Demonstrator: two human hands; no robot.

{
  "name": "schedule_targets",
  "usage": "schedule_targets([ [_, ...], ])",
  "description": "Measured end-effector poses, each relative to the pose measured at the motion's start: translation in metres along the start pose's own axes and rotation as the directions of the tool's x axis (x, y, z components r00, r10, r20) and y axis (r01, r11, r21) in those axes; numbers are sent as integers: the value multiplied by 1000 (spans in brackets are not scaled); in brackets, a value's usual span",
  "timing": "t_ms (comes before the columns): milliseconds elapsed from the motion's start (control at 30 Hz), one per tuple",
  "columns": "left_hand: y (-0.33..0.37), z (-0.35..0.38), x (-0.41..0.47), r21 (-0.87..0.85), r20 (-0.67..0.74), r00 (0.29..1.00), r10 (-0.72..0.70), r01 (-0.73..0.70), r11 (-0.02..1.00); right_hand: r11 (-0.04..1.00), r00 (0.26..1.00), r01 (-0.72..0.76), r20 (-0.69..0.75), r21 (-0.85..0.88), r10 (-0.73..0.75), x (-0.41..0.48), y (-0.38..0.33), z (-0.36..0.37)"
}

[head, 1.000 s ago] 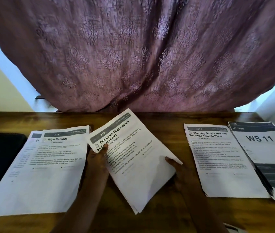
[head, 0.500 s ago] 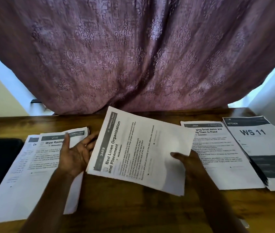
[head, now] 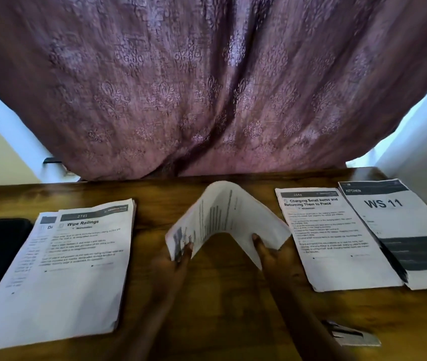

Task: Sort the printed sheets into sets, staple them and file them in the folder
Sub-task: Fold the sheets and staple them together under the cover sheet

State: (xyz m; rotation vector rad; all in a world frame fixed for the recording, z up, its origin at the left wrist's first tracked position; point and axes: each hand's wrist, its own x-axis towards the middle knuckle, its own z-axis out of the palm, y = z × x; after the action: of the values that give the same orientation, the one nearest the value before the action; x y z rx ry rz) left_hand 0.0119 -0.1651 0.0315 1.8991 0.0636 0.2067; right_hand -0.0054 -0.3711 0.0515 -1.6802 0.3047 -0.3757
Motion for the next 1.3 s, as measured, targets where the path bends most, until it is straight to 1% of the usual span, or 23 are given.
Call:
schedule_targets([
  [67,-7,3,3,32,17,1000,9,-10,999,999,996,21,-84,28,-18,0,-2,5],
  [167,-19,1,11,29,85,996,-18,16,999,999,998,0,-64,43,3,2,0,17],
  [233,-18,0,16,27,76,996,-40,38,999,996,995,-17,-101,82,25,5,5,18],
  [300,-9,-3,23,-33,53,996,-71,73,997,992,990,-16,-134,122,33,10,0,15],
  [367,-3,-11,31,-81,80,989,-122,128,988,993,985,-12,-168,113,31,17,-8,7],
  [433,-4,-21,42,-130,134,972,-195,212,969,999,983,37,-179,23,-33,31,-12,-7],
  [467,-8,-24,46,-157,174,957,-232,260,953,999,989,22,-146,-35,-27,39,-9,-14],
  [533,-14,-26,47,-211,269,901,-340,399,892,983,996,-75,-62,-167,65,54,2,-21],
  [567,-18,-27,45,-193,312,868,-387,456,869,965,992,-125,-36,-230,120,59,10,-24],
  [633,-27,-29,39,-69,381,806,-452,513,856,923,980,-190,-14,-336,196,64,22,-26],
  [700,-40,-35,33,-7,376,760,-531,575,818,898,975,-197,13,-392,220,65,32,-25],
  [867,-54,-42,27,-18,305,733,-608,643,766,860,964,-227,21,-458,265,65,54,-19],
  [933,-53,-42,28,-13,302,723,-622,655,755,804,959,-245,-12,-542,284,64,58,-18],
  [967,-52,-41,28,-13,300,717,-629,662,749,742,958,-249,-46,-622,283,63,58,-18],
  [1033,-51,-41,29,-26,294,708,-642,677,735,535,968,-238,-158,-811,193,51,54,-12],
  [1067,-52,-41,29,-36,294,705,-645,683,729,456,982,-189,-172,-870,80,42,51,-5],
  [1100,-52,-41,29,-45,295,704,-646,686,726,455,990,-102,-136,-884,-43,31,49,7],
  [1133,-52,-41,29,-48,295,705,-645,685,727,511,990,14,-61,-859,-129,19,46,26],
  [1167,-52,-40,29,-46,296,705,-644,684,728,575,986,136,53,-807,-158,9,44,47],
  [1200,-52,-40,30,-44,297,705,-644,684,728,605,969,245,206,-757,-136,0,43,71],
  [1233,-52,-40,30,-45,298,704,-645,685,727,602,934,318,351,-732,-65,-8,44,92],
  [1267,-52,-39,30,-50,298,705,-644,685,727,580,894,355,447,-733,18,-12,48,107],
  [1300,-52,-39,30,-55,295,707,-642,684,728,541,875,371,479,-755,70,-11,53,111],
])
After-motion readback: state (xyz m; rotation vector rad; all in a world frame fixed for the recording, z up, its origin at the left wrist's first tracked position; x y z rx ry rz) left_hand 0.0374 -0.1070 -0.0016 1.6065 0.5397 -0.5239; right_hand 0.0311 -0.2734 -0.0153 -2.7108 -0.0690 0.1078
